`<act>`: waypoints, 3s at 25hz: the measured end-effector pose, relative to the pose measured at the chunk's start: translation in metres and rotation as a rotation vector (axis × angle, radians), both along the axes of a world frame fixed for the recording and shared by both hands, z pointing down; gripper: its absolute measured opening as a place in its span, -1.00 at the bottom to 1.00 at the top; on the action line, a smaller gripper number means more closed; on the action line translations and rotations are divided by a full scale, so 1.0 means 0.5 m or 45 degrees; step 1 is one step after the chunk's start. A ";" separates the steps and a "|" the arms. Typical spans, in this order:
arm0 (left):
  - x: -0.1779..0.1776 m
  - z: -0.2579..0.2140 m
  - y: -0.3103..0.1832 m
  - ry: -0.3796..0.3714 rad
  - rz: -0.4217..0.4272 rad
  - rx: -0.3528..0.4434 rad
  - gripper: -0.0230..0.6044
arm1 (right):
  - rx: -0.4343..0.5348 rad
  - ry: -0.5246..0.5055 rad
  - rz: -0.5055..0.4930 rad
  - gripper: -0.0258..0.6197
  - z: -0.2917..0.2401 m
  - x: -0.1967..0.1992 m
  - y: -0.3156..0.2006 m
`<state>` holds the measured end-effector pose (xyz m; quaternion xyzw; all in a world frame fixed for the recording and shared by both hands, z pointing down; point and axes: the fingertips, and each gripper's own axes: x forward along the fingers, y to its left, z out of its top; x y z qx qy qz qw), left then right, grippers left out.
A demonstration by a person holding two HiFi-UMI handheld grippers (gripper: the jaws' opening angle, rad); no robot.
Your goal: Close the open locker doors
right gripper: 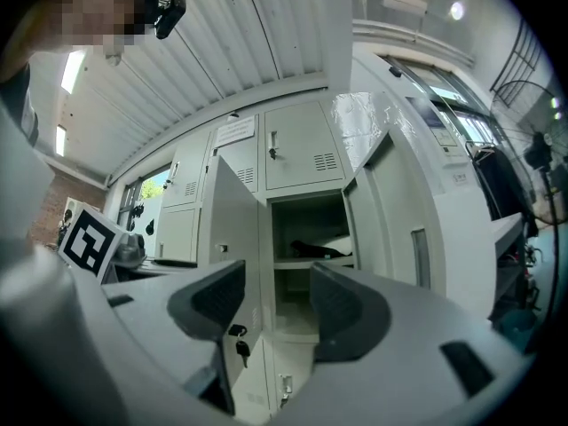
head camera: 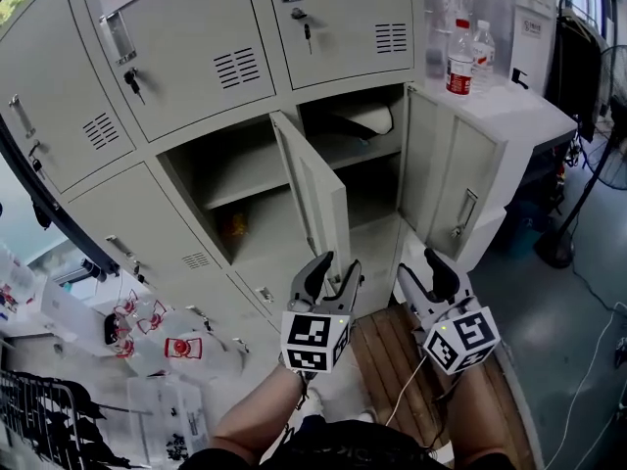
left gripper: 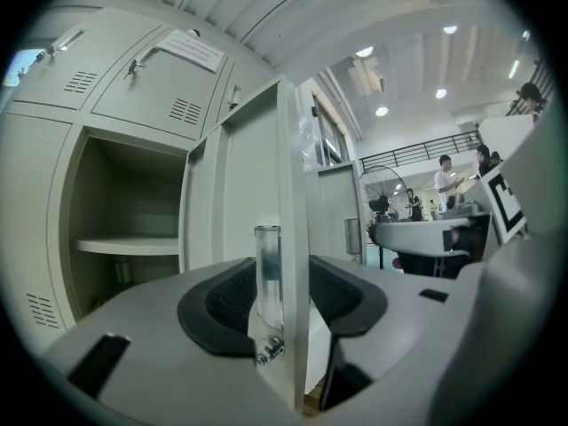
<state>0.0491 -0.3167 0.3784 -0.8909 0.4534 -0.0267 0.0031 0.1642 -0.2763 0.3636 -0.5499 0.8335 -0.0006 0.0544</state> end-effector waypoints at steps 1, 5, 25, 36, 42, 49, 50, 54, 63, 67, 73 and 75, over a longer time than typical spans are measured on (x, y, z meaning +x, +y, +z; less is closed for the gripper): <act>-0.009 0.000 0.004 0.003 -0.016 0.001 -0.35 | 0.002 0.003 -0.013 -0.25 0.000 -0.006 0.000; -0.047 0.000 0.017 0.015 -0.084 0.006 -0.42 | 0.012 0.014 -0.061 -0.25 -0.004 -0.033 0.001; -0.249 0.003 0.028 0.044 -0.327 -0.001 -0.63 | 0.023 0.017 -0.231 -0.25 -0.013 -0.191 -0.015; -0.369 0.003 -0.010 0.054 -0.419 0.000 -0.60 | 0.001 0.027 -0.329 -0.25 -0.007 -0.310 -0.070; -0.422 0.001 -0.039 0.063 -0.444 0.005 -0.57 | -0.003 0.032 -0.365 -0.25 -0.008 -0.367 -0.102; -0.477 0.000 -0.081 0.089 -0.465 0.008 -0.53 | -0.016 0.030 -0.367 -0.25 -0.005 -0.410 -0.144; -0.484 -0.001 -0.088 0.093 -0.468 0.009 -0.52 | -0.019 0.029 -0.367 -0.25 -0.004 -0.416 -0.150; -0.519 -0.001 -0.118 0.109 -0.494 0.013 -0.52 | -0.025 0.031 -0.368 -0.25 -0.004 -0.443 -0.176; -0.578 0.000 -0.194 0.123 -0.523 0.019 -0.58 | -0.033 0.030 -0.350 -0.25 -0.002 -0.486 -0.237; -0.596 -0.001 -0.225 0.127 -0.534 0.022 -0.60 | -0.035 0.025 -0.336 -0.25 -0.001 -0.498 -0.261; -0.611 -0.003 -0.263 0.093 -0.539 0.044 -0.61 | -0.036 0.015 -0.309 -0.25 0.002 -0.506 -0.294; -0.615 -0.003 -0.273 0.068 -0.551 0.054 -0.62 | -0.039 0.009 -0.301 -0.25 0.003 -0.508 -0.303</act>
